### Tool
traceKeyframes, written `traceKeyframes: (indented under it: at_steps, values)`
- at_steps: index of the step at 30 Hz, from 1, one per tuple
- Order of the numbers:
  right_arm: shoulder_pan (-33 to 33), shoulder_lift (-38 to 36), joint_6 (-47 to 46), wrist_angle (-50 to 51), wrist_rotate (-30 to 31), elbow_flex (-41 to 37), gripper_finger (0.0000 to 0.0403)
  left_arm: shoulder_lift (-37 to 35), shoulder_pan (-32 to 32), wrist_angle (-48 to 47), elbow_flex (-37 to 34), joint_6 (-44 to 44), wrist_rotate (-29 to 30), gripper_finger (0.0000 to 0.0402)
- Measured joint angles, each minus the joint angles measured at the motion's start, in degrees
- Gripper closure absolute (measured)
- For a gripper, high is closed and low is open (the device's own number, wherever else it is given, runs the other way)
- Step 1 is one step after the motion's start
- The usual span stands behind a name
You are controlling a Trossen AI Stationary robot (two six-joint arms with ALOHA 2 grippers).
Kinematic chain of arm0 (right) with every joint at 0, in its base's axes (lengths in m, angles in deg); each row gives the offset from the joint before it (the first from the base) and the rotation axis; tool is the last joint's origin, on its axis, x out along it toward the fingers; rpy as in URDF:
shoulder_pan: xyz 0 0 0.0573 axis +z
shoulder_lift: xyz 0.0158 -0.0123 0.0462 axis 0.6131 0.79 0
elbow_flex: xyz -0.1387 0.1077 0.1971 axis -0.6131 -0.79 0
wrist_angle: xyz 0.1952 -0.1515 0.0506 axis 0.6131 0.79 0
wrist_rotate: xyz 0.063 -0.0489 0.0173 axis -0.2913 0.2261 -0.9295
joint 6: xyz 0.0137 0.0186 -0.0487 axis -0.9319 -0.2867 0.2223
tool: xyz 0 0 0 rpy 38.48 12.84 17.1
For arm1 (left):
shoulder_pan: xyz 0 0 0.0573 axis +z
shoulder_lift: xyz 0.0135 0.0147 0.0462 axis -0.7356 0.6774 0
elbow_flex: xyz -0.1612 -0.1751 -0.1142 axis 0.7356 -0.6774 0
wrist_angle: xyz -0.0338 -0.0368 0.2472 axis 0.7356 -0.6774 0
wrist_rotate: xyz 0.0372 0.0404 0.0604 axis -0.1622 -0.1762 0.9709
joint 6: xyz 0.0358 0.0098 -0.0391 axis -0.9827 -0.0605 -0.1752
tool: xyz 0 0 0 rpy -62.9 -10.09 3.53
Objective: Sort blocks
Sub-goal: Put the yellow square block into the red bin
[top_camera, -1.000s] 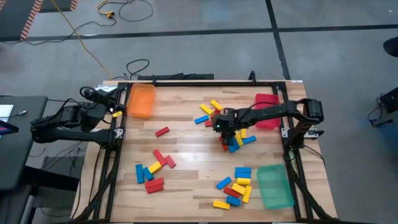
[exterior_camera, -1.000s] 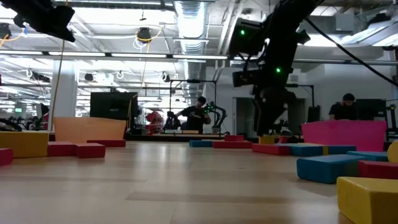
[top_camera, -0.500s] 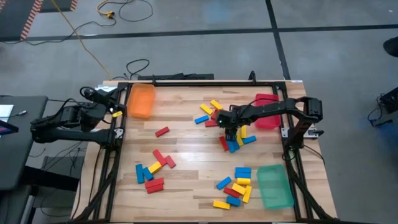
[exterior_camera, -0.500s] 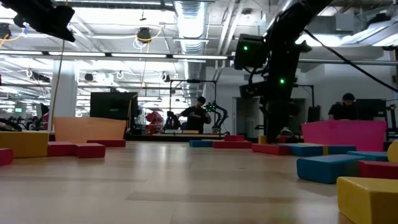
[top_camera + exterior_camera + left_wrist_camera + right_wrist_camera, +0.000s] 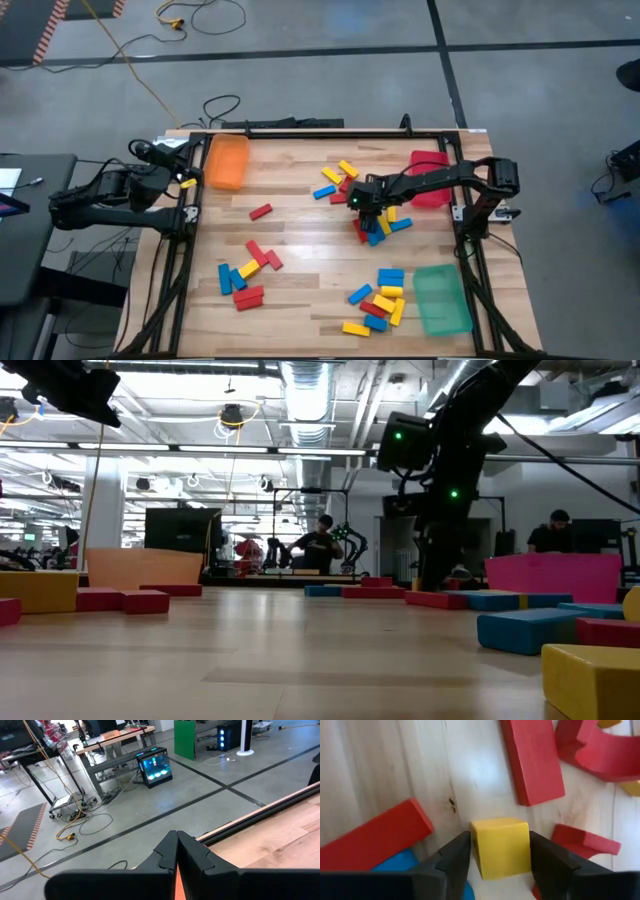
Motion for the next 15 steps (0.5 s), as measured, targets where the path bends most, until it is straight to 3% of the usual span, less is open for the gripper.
traceKeyframes:
  at_steps: [7, 15]
  values:
    - [0.0, -0.1, -1.4, -0.6, 0.1, 0.1, 0.0274, 0.0, 0.0, 0.0, 0.0, 0.0, 0.0, 0.0397]
    - [1.9, -0.1, -2.8, 1.6, 0.1, 3.5, 0.0259, 0.0, 0.0, 0.0, 0.0, 0.0, 0.0, 0.0398]
